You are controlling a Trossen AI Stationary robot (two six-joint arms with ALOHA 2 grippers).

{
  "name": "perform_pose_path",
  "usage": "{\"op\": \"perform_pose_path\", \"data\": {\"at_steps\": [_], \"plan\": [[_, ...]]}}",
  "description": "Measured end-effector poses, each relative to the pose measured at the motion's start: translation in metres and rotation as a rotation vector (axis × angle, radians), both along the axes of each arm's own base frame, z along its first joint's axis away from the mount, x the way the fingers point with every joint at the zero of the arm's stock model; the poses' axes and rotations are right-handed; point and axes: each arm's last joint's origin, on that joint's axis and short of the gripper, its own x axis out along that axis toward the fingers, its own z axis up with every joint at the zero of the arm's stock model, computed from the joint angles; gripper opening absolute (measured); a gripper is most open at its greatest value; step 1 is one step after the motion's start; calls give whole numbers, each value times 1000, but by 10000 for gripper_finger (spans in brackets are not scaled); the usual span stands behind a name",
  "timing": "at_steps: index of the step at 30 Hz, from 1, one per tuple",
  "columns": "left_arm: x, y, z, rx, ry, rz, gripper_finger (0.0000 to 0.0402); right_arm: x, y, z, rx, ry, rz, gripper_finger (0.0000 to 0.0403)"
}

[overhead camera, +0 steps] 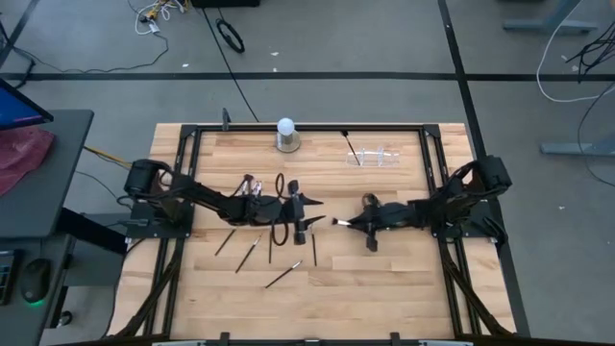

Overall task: Put items in baskets/containers
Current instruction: Put the silver powder brush into the transparent organizer

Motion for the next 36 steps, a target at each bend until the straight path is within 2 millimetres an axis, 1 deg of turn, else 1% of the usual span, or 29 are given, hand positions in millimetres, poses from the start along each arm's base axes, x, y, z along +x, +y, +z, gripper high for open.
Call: {"op": "perform_pose_path", "data": {"at_steps": [2,4,6,9,13,16,19,23,28,32,36], "plan": [[-2,-3,7,25,-9,-15,185,-4,2,11,34,-151,12,30],[-4,-5,11,46,-13,-30,185,-8,5,18,50,-243,43,29],[-4,-7,13,62,-21,-58,186,-8,11,29,63,-355,110,29],[-4,-10,14,54,-32,-150,186,-4,20,37,50,-425,197,29],[-3,-16,17,28,-88,-307,186,16,32,54,22,-529,273,29],[-3,-18,21,24,-131,-369,186,33,42,70,-6,-613,360,29],[-3,-19,21,22,-142,-408,186,44,49,82,-45,-679,450,29],[-4,-25,27,41,-199,-494,186,53,52,91,-62,-721,473,29],[-7,-38,34,117,-288,-560,186,57,53,96,-67,-739,477,29],[-9,-44,39,135,-343,-568,186,57,53,96,-66,-737,475,29],[-9,-45,41,140,-352,-523,186,58,52,96,-67,-736,472,29]]}}
